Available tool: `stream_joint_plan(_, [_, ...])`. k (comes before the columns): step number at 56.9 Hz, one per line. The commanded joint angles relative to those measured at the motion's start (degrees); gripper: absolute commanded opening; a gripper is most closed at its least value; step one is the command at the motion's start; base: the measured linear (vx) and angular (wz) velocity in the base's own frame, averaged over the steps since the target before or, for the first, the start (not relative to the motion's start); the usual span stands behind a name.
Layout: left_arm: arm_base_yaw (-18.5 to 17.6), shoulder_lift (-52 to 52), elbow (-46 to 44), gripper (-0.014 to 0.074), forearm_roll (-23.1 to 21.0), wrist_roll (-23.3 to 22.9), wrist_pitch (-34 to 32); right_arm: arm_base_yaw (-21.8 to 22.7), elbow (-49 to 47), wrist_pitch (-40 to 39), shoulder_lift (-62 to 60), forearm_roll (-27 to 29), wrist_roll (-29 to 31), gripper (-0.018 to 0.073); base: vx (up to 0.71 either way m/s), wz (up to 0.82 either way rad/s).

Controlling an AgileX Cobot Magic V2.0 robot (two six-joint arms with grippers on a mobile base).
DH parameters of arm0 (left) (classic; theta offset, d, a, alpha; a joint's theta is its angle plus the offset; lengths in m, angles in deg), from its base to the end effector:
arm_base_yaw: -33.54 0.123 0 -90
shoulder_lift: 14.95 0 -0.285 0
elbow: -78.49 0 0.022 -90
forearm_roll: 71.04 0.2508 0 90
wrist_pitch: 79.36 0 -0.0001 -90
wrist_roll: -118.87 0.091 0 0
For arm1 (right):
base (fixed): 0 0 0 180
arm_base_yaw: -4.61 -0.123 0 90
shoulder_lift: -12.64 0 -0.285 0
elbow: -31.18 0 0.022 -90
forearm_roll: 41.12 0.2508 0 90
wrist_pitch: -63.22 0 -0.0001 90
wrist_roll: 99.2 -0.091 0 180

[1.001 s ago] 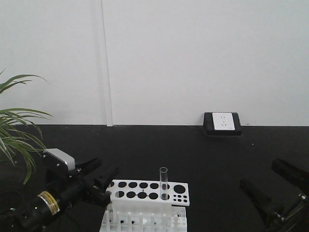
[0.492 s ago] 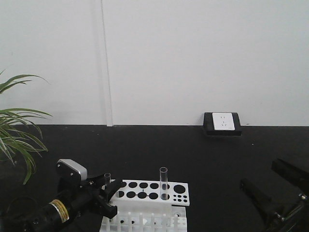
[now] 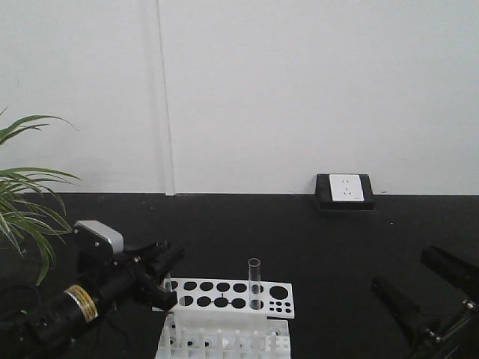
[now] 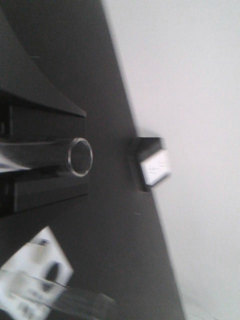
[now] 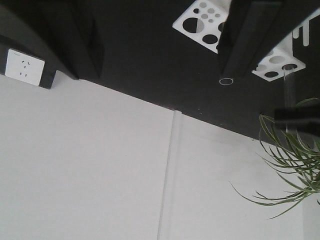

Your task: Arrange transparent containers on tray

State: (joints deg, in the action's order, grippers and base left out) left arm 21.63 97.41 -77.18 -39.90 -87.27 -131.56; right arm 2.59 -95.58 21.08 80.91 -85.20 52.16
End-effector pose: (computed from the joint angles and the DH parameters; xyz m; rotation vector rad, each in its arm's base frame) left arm 0.3637 -0.1147 0.2207 0.4181 1.5247 -0.5688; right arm 0.1987 0.0495 0.2775 -0.5012 1.4724 0.3052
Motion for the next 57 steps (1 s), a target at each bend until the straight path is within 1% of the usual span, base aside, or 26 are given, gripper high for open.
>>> stream_joint_plan(1, [0.1,-8.9,-3.3,-0.0008,1.8,-3.0,-2.6,0.2,-1.8,-3.9,-0.7,1.8,0.5,0.0530,0.00,0.00])
stream_joint_plan(6, [0.1,-15.0,-6.6,-0.0008,6.1,-4.3,4.5,0.2,-1.8,-3.9,-0.7,1.7,0.3,0.0530,0.00,0.00])
stream_joint_plan(8, [0.0,-17.8,-8.0,-0.0008,7.7,-4.7,8.5,0.2,-1.8,-3.9,-0.7,1.7,0.3,0.0530,0.00,0.00])
stream_joint_plan(11, [0.0,-20.8,-10.1,-0.0008,8.4,-6.4,13.2,0.2,-1.8,-4.0,-0.6,1.7,0.4,0.0530,0.00,0.00])
stream_joint_plan(17, [0.0,-26.8,-13.0,-0.0008,8.6,-12.3,22.1,0.2,-1.8,-6.1,0.9,1.7,0.4,0.0530,0.00,0.00])
stream_joint_plan(20, [0.0,-29.4,-13.5,-0.0008,9.8,-14.3,25.6,0.2,-2.1,-8.5,2.6,1.5,0.4,0.0530,0.00,0.00])
stream_joint_plan(21, [0.0,-30.0,-13.5,-0.0008,10.6,-14.4,26.4,0.0,-2.3,-9.3,3.3,1.5,0.4,0.0530,0.00,0.00])
stream_joint_plan(23, [0.0,-31.5,-13.4,-0.0008,12.4,-14.4,27.4,-0.8,-3.0,-10.2,4.8,1.5,0.4,0.0530,0.00,0.00])
stream_joint_plan(27, [-0.2,-34.1,-13.4,-0.0008,17.3,-15.1,29.4,-3.7,-5.8,-10.4,8.7,1.4,0.4,0.0530,0.00,0.00])
stream_joint_plan(31, [-0.2,-36.0,-13.4,-0.0008,19.9,-18.4,31.0,-7.2,-9.4,-10.4,13.2,1.3,0.4,0.0530,0.00,0.00])
stream_joint_plan(34, [-0.2,-37.0,-13.4,-0.0008,20.4,-20.9,32.2,-9.3,-12.4,-10.4,16.8,1.4,0.4,0.0530,0.00,0.00])
stream_joint_plan(38, [-0.2,-37.6,-13.4,-0.0008,21.3,-21.8,34.3,-11.9,-16.0,-10.4,21.0,1.4,0.4,0.0530,0.00,0.00])
stream_joint_plan(42, [-0.2,-38.0,-13.4,-0.0008,21.3,-22.2,36.3,-13.4,-19.3,-10.4,24.7,1.5,0.4,0.0530,0.00,0.00])
stream_joint_plan(48, [-0.2,-38.1,-13.4,-0.0008,21.3,-22.3,38.2,-14.5,-23.8,-11.2,29.8,1.8,0.4,0.0530,0.00,0.00])
stream_joint_plan(57, [-0.2,-38.0,-13.4,-0.0008,21.2,-22.3,39.1,-14.6,-29.0,-11.7,35.5,1.6,-0.1,0.0530,0.00,0.00])
